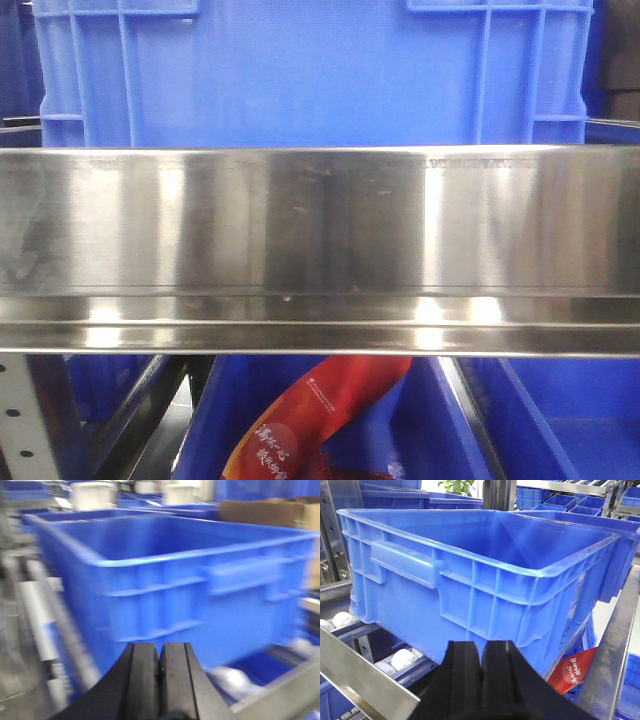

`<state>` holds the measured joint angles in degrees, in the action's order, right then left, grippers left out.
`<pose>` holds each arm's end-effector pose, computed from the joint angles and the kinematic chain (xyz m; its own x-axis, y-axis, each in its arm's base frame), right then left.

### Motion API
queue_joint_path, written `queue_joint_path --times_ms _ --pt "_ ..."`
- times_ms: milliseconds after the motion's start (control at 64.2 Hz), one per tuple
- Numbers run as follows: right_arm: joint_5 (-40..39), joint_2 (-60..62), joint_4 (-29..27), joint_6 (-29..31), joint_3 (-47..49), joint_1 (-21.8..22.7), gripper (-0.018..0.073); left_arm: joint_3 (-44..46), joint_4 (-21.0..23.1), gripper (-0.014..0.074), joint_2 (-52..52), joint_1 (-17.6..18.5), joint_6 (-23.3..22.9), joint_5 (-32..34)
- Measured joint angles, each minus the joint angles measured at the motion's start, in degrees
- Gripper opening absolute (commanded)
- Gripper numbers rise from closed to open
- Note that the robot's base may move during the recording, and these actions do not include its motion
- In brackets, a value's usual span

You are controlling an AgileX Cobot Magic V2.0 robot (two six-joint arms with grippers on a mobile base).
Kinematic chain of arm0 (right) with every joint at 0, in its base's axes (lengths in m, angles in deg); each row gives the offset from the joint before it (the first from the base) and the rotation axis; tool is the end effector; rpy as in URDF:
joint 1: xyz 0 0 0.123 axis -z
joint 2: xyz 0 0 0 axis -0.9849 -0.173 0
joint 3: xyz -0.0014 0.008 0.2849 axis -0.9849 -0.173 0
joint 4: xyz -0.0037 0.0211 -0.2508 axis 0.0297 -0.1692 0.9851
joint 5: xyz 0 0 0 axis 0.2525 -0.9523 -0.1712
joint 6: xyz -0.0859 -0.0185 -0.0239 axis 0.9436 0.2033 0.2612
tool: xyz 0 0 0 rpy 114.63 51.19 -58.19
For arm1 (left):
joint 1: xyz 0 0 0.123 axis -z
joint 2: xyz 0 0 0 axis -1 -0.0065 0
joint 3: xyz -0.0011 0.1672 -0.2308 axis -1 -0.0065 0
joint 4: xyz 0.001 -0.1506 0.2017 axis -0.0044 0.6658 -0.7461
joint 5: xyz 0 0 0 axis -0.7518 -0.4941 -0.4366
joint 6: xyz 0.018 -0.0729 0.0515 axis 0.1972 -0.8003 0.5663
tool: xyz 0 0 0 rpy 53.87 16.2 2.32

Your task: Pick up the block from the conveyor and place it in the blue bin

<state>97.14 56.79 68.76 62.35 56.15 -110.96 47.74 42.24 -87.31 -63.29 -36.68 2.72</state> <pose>0.0690 0.0525 0.3378 -0.1099 -0.0788 -0.9908 -0.6011 0.7992 0.0031 0.0865 -0.0434 0.3297 -0.0850 0.0483 -0.9952 0.4491 0.8935 0.0050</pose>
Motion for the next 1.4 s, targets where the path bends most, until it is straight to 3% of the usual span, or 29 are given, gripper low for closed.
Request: queue_joint_path --times_ms 358,577,1402 --pt "-0.05 0.00 0.00 0.00 0.00 0.00 -0.0153 -19.26 -0.23 -0.0111 16.27 -20.03 0.00 11.36" --pt "-0.05 0.00 0.00 0.00 0.00 0.00 -0.0153 -28.71 -0.23 -0.0111 24.80 -26.23 0.00 13.78" --pt "-0.28 0.09 0.00 0.02 -0.09 0.00 -0.0153 -29.19 -0.23 -0.0111 25.11 -27.02 0.00 14.29"
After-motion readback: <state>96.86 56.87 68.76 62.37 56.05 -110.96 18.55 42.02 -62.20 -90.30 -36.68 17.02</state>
